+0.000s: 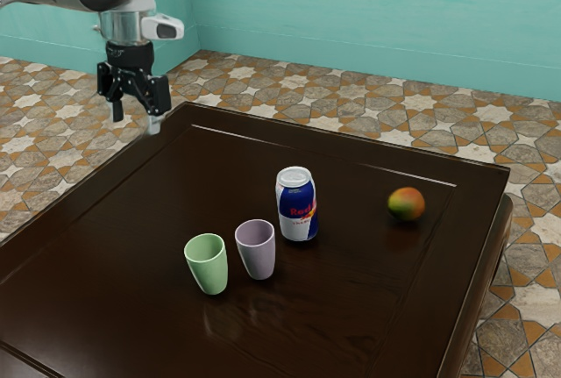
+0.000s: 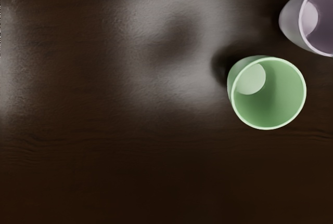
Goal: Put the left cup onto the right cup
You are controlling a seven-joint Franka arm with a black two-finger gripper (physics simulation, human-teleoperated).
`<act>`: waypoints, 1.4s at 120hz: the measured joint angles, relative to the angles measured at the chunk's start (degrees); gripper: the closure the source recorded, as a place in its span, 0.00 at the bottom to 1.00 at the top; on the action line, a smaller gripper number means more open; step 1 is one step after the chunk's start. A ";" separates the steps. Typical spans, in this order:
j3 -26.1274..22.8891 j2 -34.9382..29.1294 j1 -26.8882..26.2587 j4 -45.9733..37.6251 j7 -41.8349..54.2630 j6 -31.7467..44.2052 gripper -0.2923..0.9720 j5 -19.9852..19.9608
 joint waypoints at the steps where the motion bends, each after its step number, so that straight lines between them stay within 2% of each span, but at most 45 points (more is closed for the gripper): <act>1: 0.00 0.02 -0.04 0.01 0.06 0.34 0.23 0.01; 11: -0.02 0.04 -0.34 -0.86 0.61 3.44 0.23 0.12; 53: -0.02 -0.61 -0.31 -19.48 2.18 19.69 0.23 0.04; 78: -0.20 -0.24 -0.43 -29.30 2.74 31.02 0.23 -1.63; 105: -0.64 1.51 -1.88 -33.07 3.16 42.79 0.23 -3.19; 132: -1.50 1.92 -1.91 -36.13 3.42 48.68 0.23 -4.42; 168: -1.44 -1.13 -2.21 -40.31 3.41 51.23 0.23 -4.64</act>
